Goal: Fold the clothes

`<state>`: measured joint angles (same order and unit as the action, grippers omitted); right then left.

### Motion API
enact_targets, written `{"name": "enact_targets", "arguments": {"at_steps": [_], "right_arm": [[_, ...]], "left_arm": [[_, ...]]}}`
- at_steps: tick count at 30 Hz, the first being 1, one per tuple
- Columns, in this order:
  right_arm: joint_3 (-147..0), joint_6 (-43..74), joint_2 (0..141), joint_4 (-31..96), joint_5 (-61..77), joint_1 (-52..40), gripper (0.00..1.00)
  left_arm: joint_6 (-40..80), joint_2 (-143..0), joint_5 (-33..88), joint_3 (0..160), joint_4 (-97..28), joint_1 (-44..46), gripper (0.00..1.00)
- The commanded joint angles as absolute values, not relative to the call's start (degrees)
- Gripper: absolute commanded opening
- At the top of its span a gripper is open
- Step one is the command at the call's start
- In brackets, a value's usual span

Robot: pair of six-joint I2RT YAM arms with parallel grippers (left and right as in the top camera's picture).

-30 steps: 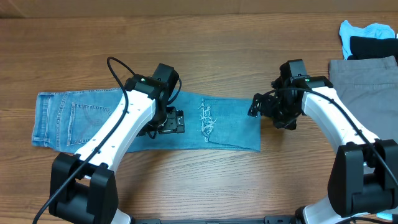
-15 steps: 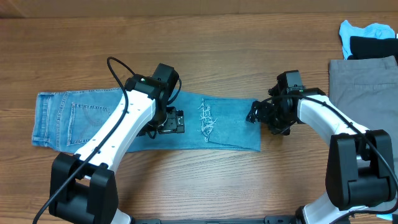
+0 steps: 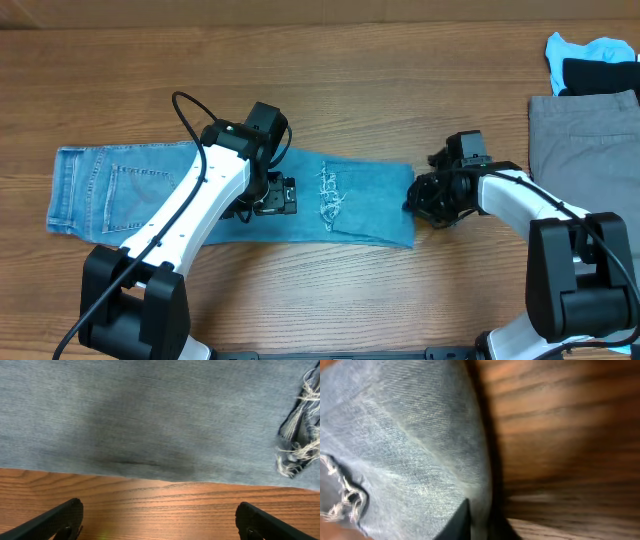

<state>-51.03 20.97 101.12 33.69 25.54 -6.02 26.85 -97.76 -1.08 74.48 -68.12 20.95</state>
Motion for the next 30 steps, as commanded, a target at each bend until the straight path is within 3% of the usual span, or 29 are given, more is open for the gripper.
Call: {"name": "enact_targets", "arguments": {"at_steps": [1,7,17,24,30], "right_arm": [[-49.58,21.82,102.91,34.09,25.58,-6.28,0.04],[-51.70,22.79,101.84,36.91,23.16,-3.66,0.04],[-59.27,25.02,90.56,52.71,8.40,1.54,0.04],[-64.77,27.97,86.74,57.78,3.97,-2.94,0.04],[-65.01,33.47,86.78,54.65,1.13,-12.01,0.04]], "left_arm": [[26.17,-98.13,-1.43,74.22,-68.20,20.80,1.00],[26.15,-98.13,-1.45,74.22,-68.45,20.80,1.00],[26.20,-98.13,-1.39,74.22,-66.81,20.80,1.00],[26.20,-98.15,0.05,74.22,-65.56,20.80,1.00],[26.17,-98.15,0.03,74.22,-65.54,20.80,1.00]]}}
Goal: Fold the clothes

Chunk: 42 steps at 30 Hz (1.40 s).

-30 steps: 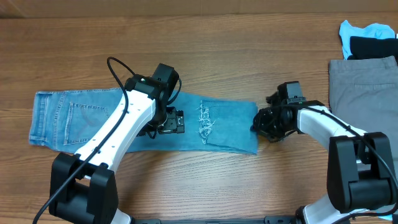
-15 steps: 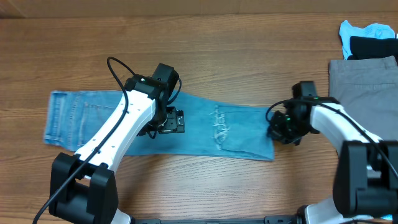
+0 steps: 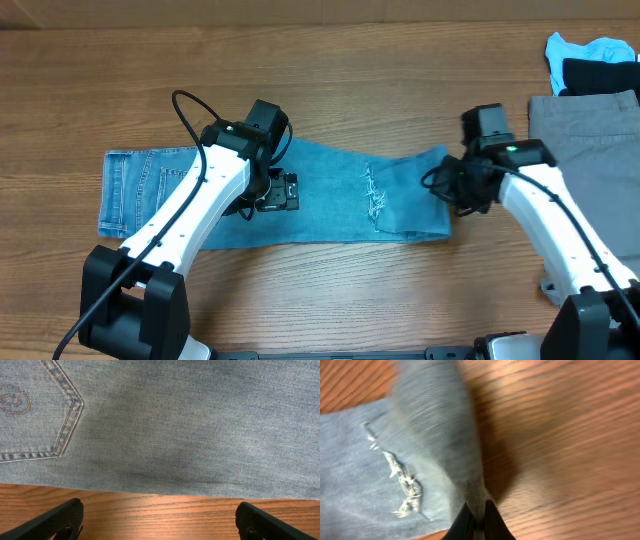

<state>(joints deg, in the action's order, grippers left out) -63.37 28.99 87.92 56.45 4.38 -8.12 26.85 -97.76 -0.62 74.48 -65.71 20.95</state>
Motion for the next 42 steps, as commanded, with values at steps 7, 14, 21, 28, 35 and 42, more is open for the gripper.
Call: {"name": "enact_targets", "arguments": {"at_steps": [7,14,21,28,35,42], "right_arm": [[-65.01,39.22,86.78,48.75,0.84,-21.41,0.04],[-64.95,43.79,86.80,43.62,1.85,-27.09,0.04],[-64.90,45.43,93.89,35.46,8.78,-32.77,0.04],[-64.90,46.76,101.51,27.99,16.08,-34.04,0.04],[-64.90,48.99,102.28,25.47,16.64,-35.42,0.04],[-64.90,49.60,102.37,22.55,16.34,-37.32,0.25]], "left_arm": [[26.15,-98.15,0.03,74.22,-65.56,20.80,1.00],[26.15,-98.15,0.03,74.22,-65.87,20.82,1.00],[26.11,-98.15,-0.62,74.22,-67.29,20.18,1.00],[25.26,-98.15,-2.11,74.22,-68.82,19.00,1.00],[25.28,-98.15,-3.22,74.22,-68.97,18.33,1.00],[25.28,-98.15,-3.16,74.22,-68.99,18.33,1.00]]}}
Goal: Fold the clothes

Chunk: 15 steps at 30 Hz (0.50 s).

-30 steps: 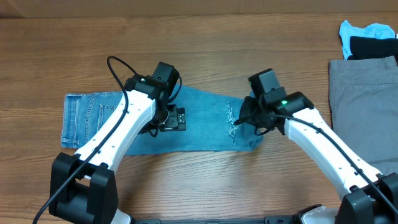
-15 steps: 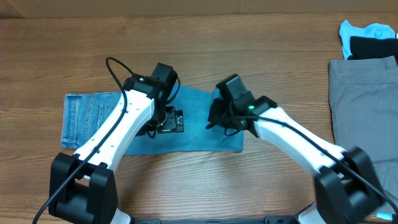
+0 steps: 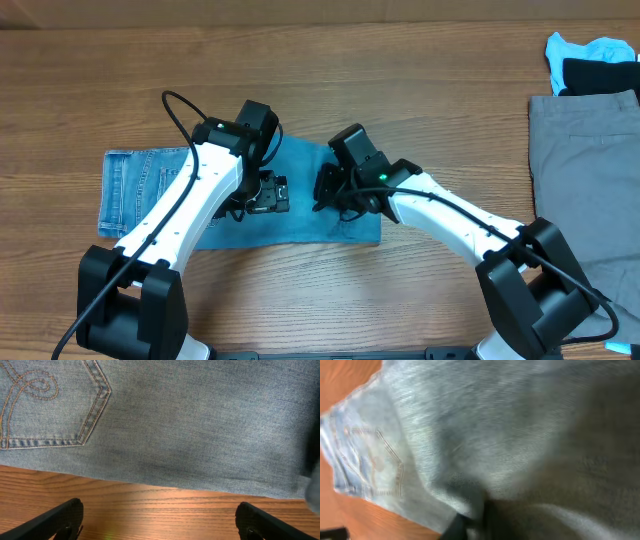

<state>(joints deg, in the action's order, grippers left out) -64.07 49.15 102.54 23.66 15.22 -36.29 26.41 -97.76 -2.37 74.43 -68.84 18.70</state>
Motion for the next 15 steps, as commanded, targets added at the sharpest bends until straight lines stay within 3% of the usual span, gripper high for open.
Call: {"name": "enact_targets", "arguments": {"at_steps": [1,5,9,12,15], "right_arm": [[-64.88,49.60,102.37,22.28,15.07,-37.41,0.50],[-64.90,48.77,102.37,22.35,11.27,-36.91,0.69],[-65.14,44.49,102.35,21.37,11.94,-34.22,0.71],[-65.32,41.98,102.35,19.70,16.97,-31.81,0.66],[-65.32,40.01,102.35,18.06,20.80,-29.91,0.47]], "left_arm": [[25.28,-98.13,-3.16,74.22,-69.17,18.33,1.00],[25.28,-98.15,-3.14,74.22,-69.89,18.35,1.00],[25.28,-98.15,-3.16,74.22,-70.54,18.35,1.00],[25.28,-98.15,-3.14,74.22,-70.50,18.35,1.00],[25.28,-98.15,-3.14,74.22,-70.35,18.35,1.00]]}}
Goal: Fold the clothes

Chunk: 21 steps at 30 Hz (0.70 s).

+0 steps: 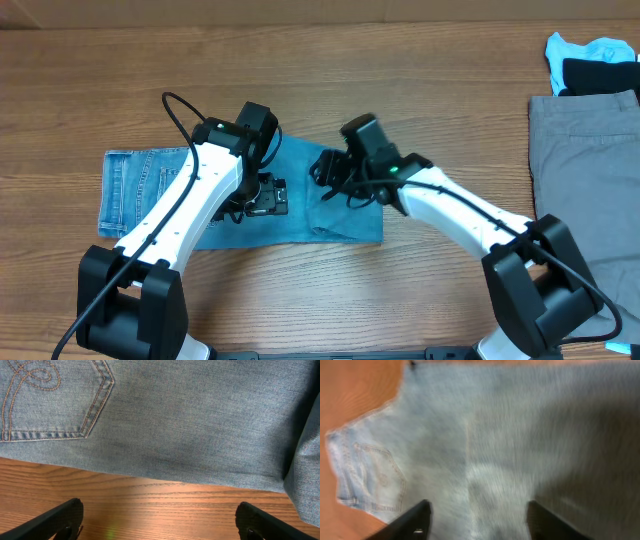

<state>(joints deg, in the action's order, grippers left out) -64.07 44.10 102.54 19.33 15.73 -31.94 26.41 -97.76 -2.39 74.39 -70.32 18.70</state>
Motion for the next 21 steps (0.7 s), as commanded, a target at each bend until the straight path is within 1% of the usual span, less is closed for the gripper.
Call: {"name": "enact_targets", "arguments": {"at_steps": [1,4,7,10,13,18,21], "right_arm": [[-65.30,40.01,102.37,18.11,20.69,-29.45,0.39],[-65.14,40.01,102.78,17.82,20.67,-28.49,0.20],[-64.71,40.01,103.88,16.23,20.71,-28.42,0.10],[-64.62,39.99,105.91,14.68,20.93,-28.12,0.09],[-64.60,38.46,108.14,12.62,23.35,-26.26,0.09],[-64.62,38.50,113.80,8.43,32.99,-19.97,0.12],[-64.60,38.26,116.05,8.23,33.76,-17.34,0.12]], "left_arm": [[25.28,-98.15,-3.14,74.22,-70.26,18.35,1.00],[25.30,-98.15,-3.11,74.22,-70.28,18.35,1.00],[25.30,-98.15,-2.94,74.22,-70.32,18.35,1.00],[25.30,-98.15,-2.94,74.22,-70.50,18.35,1.00],[25.28,-98.15,-2.96,74.22,-70.96,18.35,1.00],[25.30,-98.15,-2.96,74.22,-71.31,18.37,1.00],[25.32,-98.15,-2.94,74.22,-71.31,18.39,1.00]]}}
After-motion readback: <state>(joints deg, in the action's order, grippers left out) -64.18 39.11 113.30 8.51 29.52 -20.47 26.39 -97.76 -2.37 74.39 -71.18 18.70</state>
